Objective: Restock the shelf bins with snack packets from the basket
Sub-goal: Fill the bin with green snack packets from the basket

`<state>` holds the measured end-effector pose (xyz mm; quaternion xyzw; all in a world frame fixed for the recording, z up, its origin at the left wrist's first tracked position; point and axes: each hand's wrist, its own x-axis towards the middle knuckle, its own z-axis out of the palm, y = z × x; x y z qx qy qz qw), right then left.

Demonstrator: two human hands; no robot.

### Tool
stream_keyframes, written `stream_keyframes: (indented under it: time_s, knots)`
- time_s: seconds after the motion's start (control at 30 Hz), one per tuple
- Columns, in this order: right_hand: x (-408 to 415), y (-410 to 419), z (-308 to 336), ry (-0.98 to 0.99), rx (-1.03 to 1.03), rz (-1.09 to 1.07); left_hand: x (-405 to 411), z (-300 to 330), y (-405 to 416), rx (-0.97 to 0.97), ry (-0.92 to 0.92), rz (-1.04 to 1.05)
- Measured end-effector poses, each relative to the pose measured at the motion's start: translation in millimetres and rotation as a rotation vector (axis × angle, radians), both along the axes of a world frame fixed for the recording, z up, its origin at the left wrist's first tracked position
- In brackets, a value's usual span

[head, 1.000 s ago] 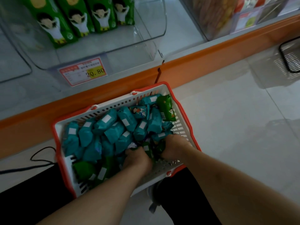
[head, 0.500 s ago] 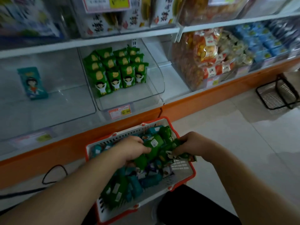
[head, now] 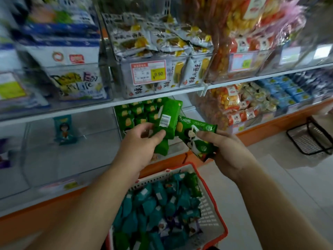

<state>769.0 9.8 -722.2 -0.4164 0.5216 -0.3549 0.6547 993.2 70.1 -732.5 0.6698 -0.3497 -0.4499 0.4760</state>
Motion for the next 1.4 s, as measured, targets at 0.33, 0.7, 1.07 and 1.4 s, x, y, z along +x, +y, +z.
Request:
stream_keyframes:
  time_s: [0.33,0.7,1.07,1.4]
  knots:
    - [79.5,-54.3,-59.4,0.197,-0.198,-0.01,16.7,-56.9,-41.7,-0.021,-0.292,0.044]
    - [111.3,-84.9,-87.7,0.722,-0.443,0.179,16.6,-79.7,-70.8,0.258,-0.249,-0.038]
    - [96.8,-85.6,-86.1,0.143,-0.255,0.066,13.5,-55.5,-65.6,-0.002,-0.16,-0.055]
    - [103.0,-87.5,-86.8,0.165,-0.175,-0.083,23.8,-54.9,-69.8,-0.102,-0.045,0.122]
